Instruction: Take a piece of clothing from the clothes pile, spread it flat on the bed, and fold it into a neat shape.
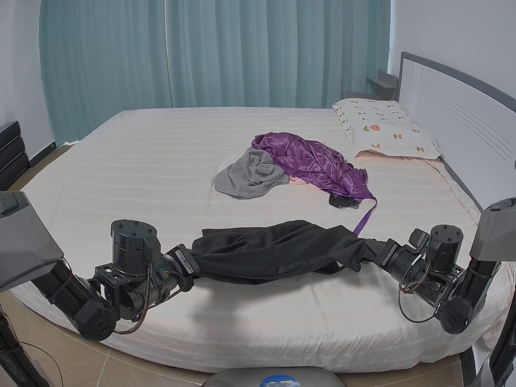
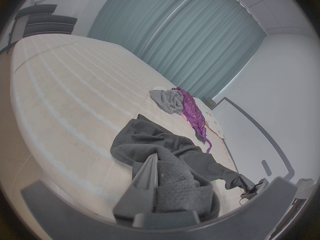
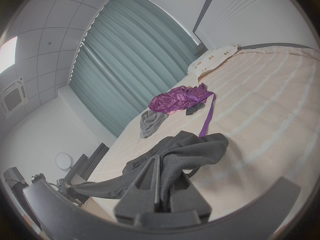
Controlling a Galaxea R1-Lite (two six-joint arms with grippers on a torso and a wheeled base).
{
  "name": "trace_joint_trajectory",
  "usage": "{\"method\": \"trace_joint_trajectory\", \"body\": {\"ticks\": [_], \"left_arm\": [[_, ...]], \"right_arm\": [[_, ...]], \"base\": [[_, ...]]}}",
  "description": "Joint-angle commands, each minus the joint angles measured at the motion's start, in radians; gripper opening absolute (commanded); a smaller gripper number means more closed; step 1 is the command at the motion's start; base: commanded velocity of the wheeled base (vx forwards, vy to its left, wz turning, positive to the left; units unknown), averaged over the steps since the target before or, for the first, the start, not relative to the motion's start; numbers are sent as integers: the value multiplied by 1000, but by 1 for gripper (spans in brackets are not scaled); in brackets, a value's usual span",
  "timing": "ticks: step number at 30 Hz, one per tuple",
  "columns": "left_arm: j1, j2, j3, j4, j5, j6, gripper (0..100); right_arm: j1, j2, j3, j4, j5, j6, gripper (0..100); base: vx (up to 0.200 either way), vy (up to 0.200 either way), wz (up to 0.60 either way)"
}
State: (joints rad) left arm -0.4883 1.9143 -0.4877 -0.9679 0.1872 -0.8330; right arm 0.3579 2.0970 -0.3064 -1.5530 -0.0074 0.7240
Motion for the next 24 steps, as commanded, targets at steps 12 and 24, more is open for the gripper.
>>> {"method": "trace_joint_trajectory", "body": {"ticks": [12, 24], "left_arm": [[17, -17, -14, 0, 3, -17, 0], [36, -17, -12, -83, 8, -17, 0]], "right_arm": [[32, -32, -19, -18, -83, 2, 0], [30, -81, -33, -16, -86, 67, 0]], "base": [[0, 200, 0], [0, 200, 0]]}}
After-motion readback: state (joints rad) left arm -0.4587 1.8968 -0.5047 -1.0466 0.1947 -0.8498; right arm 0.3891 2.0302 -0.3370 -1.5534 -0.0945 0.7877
